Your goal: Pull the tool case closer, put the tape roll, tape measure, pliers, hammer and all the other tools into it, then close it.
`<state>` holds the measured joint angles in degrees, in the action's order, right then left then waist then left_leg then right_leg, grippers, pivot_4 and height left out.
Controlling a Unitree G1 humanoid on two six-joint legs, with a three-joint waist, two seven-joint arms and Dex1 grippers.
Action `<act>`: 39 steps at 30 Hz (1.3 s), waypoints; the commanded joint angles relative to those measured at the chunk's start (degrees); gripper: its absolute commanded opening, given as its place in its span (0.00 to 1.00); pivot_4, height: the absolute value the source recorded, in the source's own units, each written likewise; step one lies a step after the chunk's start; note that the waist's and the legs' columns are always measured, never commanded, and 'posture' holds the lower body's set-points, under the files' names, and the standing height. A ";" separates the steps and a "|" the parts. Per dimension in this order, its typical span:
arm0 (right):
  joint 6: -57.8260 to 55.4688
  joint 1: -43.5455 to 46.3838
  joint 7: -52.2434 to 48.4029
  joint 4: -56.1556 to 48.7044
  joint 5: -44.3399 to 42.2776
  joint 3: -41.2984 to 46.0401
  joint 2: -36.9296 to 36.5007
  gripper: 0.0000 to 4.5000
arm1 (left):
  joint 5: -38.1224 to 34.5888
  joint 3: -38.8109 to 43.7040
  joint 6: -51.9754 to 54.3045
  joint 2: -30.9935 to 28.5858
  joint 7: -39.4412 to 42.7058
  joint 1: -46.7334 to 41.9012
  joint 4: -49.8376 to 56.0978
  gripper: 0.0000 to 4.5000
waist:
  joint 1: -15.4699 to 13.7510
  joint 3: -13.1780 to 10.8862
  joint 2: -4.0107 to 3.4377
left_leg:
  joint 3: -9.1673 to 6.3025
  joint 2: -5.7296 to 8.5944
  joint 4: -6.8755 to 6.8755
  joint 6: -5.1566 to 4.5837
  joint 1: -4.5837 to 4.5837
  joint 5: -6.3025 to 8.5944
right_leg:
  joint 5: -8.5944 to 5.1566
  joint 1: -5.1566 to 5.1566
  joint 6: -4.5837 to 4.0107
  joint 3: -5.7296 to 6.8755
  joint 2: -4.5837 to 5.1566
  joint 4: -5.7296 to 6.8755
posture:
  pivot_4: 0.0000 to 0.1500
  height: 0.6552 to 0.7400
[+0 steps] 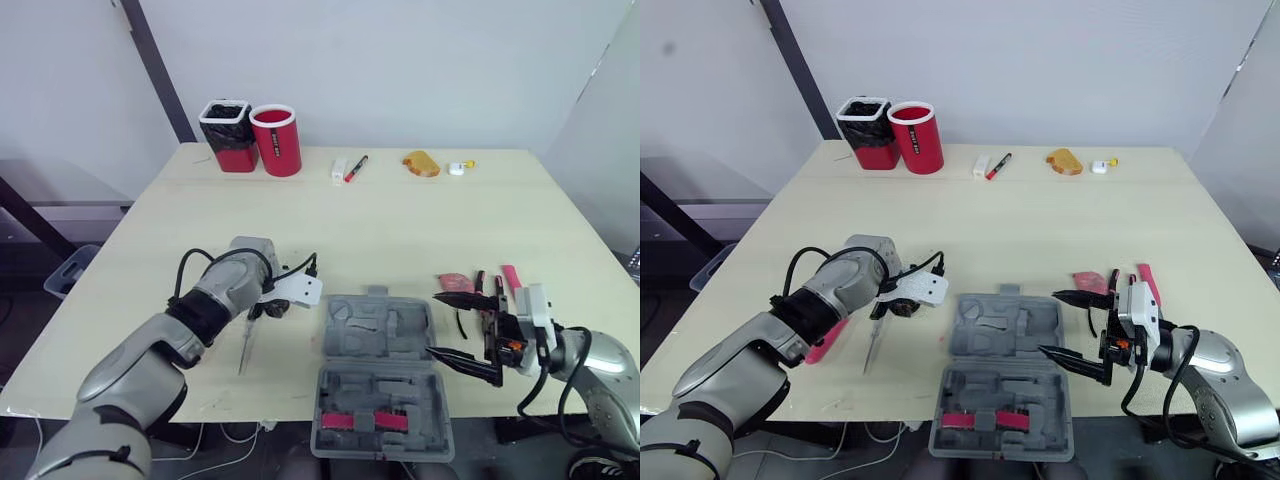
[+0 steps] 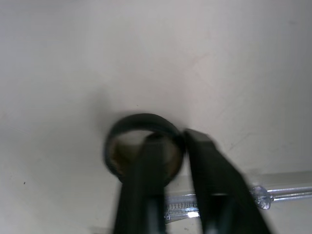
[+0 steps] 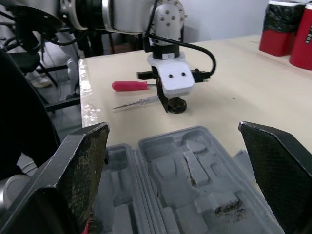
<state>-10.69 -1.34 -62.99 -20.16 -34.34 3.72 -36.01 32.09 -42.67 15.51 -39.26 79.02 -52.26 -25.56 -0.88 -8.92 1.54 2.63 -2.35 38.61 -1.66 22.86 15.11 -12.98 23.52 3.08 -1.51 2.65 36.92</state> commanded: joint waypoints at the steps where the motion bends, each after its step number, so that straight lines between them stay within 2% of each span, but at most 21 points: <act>1: 1.28 -0.75 0.82 -2.61 -0.49 2.33 -0.22 1.00 | 1.59 0.93 -2.05 0.11 -0.33 -1.23 -1.16 0.01 | 0.04 0.00 0.00 | 0.01 0.00 0.03 0.00 0.00 0.00 | 0.00 0.00 0.00 -0.01 0.00 0.00 | 1.00 1.00; 10: 2.82 -5.75 1.52 -4.54 0.53 6.55 -2.22 1.00 | -12.72 11.93 1.28 -5.47 12.45 1.04 13.91 0.01 | 0.11 -0.01 0.01 | -0.01 -0.01 0.05 0.00 0.07 0.00 | -0.01 0.01 0.02 0.00 0.01 -0.02 | 1.00 1.00; 15: 2.77 -9.98 1.45 -6.01 1.86 9.32 -4.46 1.00 | -20.32 10.08 4.03 -4.69 13.48 -3.07 15.87 0.01 | -0.08 0.00 0.00 | -0.02 -0.01 0.05 0.00 0.04 0.00 | -0.01 -0.01 0.02 0.02 0.01 -0.01 | 1.00 1.00; 23: 2.63 -11.89 3.62 -7.67 2.59 11.73 -5.46 1.00 | -15.95 2.93 -5.91 3.79 13.26 -10.63 3.26 0.01 | 0.28 0.01 0.03 | -0.12 0.07 0.22 -0.01 0.13 0.00 | -0.01 -0.04 0.04 -0.08 -0.06 0.00 | 1.00 1.00; 30: 2.48 -15.51 4.32 -9.20 2.06 14.29 -5.90 1.00 | -13.94 -0.74 -8.32 10.11 13.14 -12.12 -1.21 0.01 | 0.03 0.01 0.03 | -0.12 0.07 0.22 -0.01 0.15 0.01 | -0.01 -0.03 0.04 -0.09 -0.07 -0.01 | 1.00 1.00; 39: 2.48 -16.84 5.92 -10.58 2.24 14.97 -5.47 1.00 | -13.80 -1.14 -8.94 13.24 13.24 -11.41 -7.52 0.01 | 0.21 0.01 0.03 | -0.15 0.07 0.24 -0.02 0.15 0.01 | -0.03 -0.03 0.01 -0.11 -0.09 -0.01 | 1.00 1.00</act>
<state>-8.61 -17.89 -57.45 -28.76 -31.51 16.78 -41.48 17.99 -43.98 7.49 -26.19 89.29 -63.07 -31.76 -0.67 -8.91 1.57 2.48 -2.28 38.85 -1.67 23.01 15.12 -13.02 23.49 3.08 -1.62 2.56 36.91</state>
